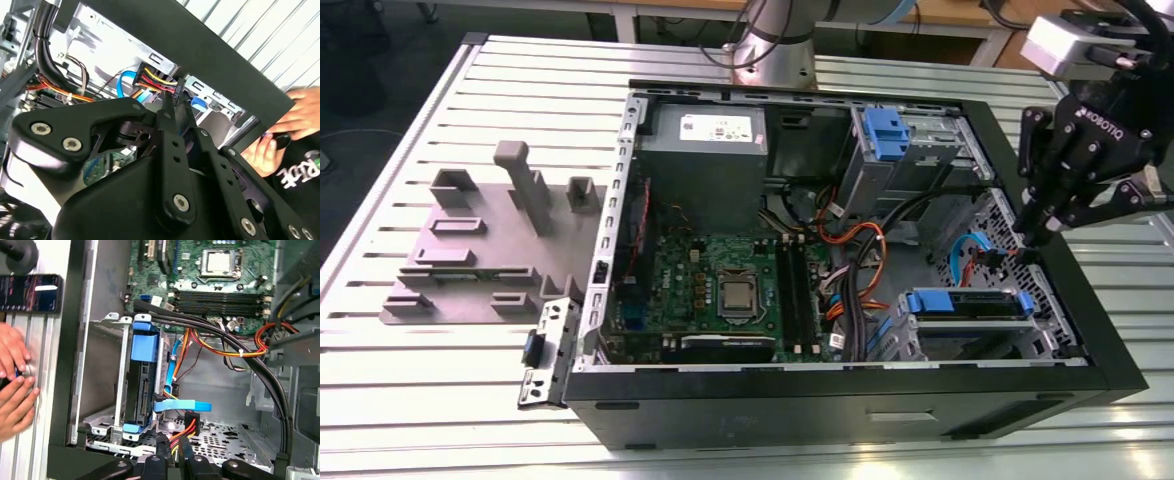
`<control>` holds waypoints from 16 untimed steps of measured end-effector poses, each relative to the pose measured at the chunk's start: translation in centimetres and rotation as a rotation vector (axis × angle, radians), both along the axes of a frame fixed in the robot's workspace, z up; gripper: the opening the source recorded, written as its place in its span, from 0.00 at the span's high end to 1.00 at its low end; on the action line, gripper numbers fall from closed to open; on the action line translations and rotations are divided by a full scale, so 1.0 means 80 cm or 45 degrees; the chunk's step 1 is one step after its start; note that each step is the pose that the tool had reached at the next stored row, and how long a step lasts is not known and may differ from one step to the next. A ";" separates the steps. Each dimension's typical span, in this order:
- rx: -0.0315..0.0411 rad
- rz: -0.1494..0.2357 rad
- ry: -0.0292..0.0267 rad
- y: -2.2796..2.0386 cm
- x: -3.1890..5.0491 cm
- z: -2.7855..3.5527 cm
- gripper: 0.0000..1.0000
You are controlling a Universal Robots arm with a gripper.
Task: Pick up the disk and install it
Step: 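Insert the first disk wire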
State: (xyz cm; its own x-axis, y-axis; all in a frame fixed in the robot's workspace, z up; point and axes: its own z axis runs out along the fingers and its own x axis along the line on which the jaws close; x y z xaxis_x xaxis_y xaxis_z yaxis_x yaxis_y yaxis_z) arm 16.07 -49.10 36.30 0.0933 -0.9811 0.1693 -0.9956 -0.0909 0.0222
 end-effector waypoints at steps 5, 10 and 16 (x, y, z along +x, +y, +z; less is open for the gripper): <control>-0.0012 0.107 0.0000 0.0001 0.000 -0.0027 0.69; -0.0012 0.216 0.0010 -0.0001 0.000 -0.0067 0.69; -0.0036 0.232 0.0013 -0.0007 -0.001 -0.0068 0.69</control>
State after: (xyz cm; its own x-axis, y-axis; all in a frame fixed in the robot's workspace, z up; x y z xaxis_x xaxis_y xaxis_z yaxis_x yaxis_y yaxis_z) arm 15.99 -49.15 35.75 0.2696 -0.9475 0.1719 -0.9627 -0.2696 0.0237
